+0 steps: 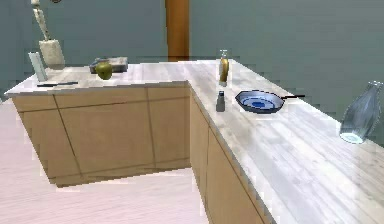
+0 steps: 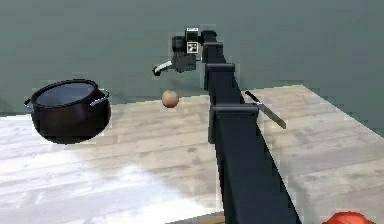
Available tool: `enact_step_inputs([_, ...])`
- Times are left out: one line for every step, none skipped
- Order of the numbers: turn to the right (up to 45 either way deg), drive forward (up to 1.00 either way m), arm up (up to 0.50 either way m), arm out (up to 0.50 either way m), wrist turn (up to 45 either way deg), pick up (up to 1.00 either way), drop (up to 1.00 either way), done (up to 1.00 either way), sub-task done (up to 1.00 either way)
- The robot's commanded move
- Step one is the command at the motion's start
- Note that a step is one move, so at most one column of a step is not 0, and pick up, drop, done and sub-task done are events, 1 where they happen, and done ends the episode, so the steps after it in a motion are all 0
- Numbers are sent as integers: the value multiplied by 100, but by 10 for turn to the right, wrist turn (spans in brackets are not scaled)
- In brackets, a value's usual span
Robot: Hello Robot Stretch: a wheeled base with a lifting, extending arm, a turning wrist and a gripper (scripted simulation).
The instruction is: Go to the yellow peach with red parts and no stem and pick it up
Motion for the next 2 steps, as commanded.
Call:
enact_step_inputs([0, 0, -12, 0, 0, 0, 0, 0, 0])
enact_step_inputs([0, 0, 0, 0, 0, 100, 0, 0, 0])
